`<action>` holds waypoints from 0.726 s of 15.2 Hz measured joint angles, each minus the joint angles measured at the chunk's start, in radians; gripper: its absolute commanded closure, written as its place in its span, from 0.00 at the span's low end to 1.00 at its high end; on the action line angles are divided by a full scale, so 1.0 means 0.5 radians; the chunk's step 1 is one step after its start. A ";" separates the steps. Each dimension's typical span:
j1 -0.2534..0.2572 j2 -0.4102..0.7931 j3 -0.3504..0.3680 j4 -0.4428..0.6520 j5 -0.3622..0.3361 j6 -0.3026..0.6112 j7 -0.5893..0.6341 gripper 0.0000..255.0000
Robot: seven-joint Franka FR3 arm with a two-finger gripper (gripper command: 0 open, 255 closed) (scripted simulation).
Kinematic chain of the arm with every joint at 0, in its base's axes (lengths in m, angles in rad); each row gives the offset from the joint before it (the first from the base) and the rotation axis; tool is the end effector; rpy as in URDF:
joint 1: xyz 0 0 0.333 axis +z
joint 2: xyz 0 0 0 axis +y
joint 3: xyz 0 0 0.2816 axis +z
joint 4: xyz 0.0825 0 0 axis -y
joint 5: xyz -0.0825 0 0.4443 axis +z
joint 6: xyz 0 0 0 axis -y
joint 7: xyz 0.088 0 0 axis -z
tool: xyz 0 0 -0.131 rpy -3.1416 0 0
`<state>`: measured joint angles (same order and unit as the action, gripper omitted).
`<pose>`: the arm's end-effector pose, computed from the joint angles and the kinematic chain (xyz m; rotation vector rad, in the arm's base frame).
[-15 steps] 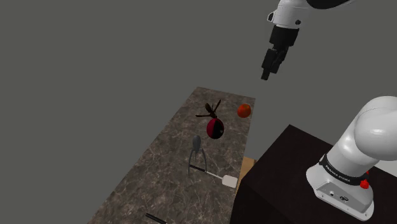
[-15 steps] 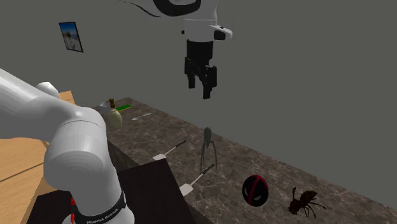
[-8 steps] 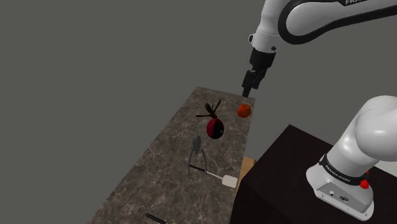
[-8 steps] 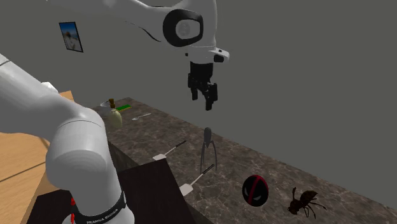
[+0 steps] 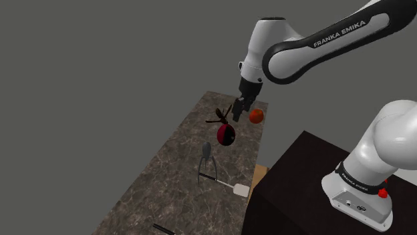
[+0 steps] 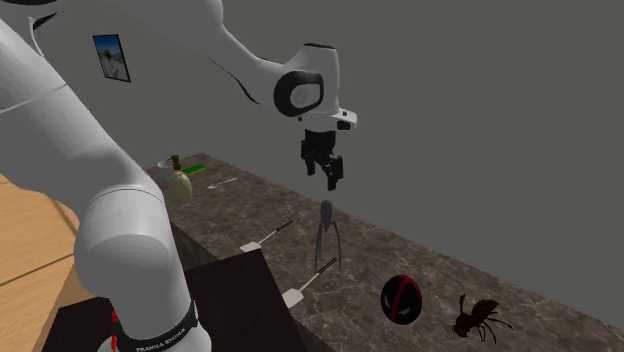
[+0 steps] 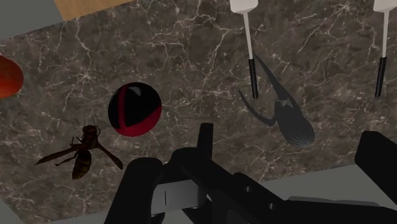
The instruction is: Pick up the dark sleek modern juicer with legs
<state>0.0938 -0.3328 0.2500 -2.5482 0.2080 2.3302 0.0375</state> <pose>0.4651 0.1644 0.3004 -3.0320 -0.2465 -0.1431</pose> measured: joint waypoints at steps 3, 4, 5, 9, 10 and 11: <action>0.007 0.238 0.068 0.062 -0.037 0.213 0.056 0.00; 0.007 0.318 0.087 0.080 -0.058 0.286 0.074 0.00; 0.013 0.388 0.110 0.094 -0.079 0.353 0.104 0.00; 0.038 0.704 0.176 0.211 -0.241 0.591 0.264 0.00; 0.046 0.793 0.178 0.248 -0.298 0.651 0.308 0.00; 0.058 0.862 0.177 0.282 -0.349 0.693 0.346 0.00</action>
<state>0.1229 0.0981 0.3383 -2.4075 0.0337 2.6766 0.2104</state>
